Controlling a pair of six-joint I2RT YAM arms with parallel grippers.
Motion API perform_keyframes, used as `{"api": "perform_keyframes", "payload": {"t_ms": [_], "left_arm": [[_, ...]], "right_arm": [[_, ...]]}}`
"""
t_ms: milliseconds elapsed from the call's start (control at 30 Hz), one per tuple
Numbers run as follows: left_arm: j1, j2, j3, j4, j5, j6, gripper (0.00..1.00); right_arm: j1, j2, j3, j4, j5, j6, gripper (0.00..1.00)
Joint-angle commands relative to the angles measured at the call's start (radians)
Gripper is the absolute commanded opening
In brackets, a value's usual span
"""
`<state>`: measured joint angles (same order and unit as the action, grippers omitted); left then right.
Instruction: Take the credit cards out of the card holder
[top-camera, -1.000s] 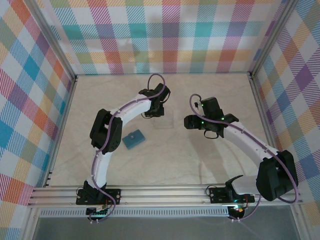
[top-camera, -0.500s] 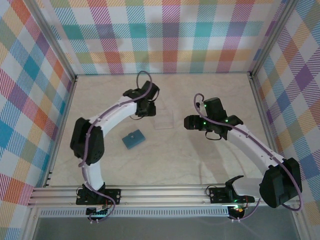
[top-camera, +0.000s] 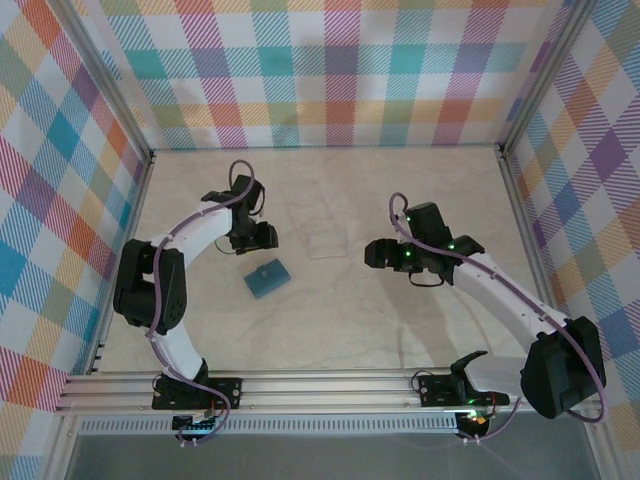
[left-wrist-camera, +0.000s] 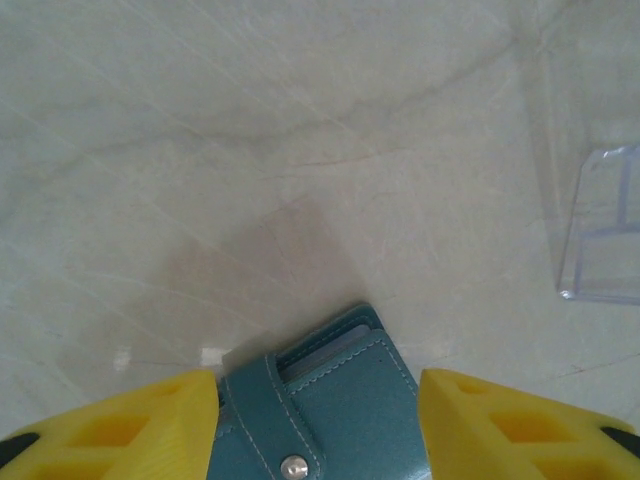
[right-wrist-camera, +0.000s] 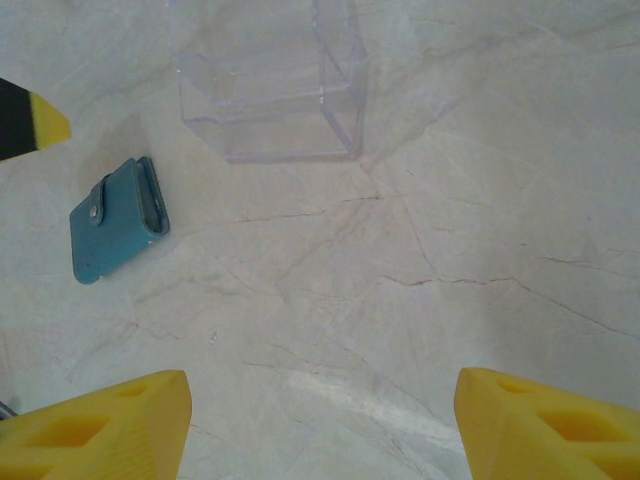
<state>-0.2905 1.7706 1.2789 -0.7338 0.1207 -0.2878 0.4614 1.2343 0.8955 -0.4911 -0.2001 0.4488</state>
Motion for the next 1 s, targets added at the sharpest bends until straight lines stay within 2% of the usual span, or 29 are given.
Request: {"api": "perform_keyframes", "payload": {"t_ms": [0,200,533,800,967], "left_arm": [[0.023,0.051,-0.034,0.017,0.053,0.051,0.57],[0.022,0.081,-0.071,0.041,0.145,0.045,0.57],[-0.007,-0.091,-0.268,0.067,0.189,-0.006,0.60],[-0.083,-0.219,-0.385,0.080,0.204,-0.076,0.67],[-0.153,-0.272,-0.427,0.098,0.213,-0.138,0.67]], "right_arm": [[0.010,-0.034,-0.013,-0.028,-0.022,0.019,0.71],[0.013,-0.061,-0.026,-0.032,-0.021,0.028,0.71],[0.023,-0.085,-0.049,-0.034,-0.036,0.037,0.72],[0.038,-0.093,-0.072,-0.019,-0.050,0.054,0.73],[0.045,-0.090,-0.080,-0.011,-0.058,0.056,0.73]]}}
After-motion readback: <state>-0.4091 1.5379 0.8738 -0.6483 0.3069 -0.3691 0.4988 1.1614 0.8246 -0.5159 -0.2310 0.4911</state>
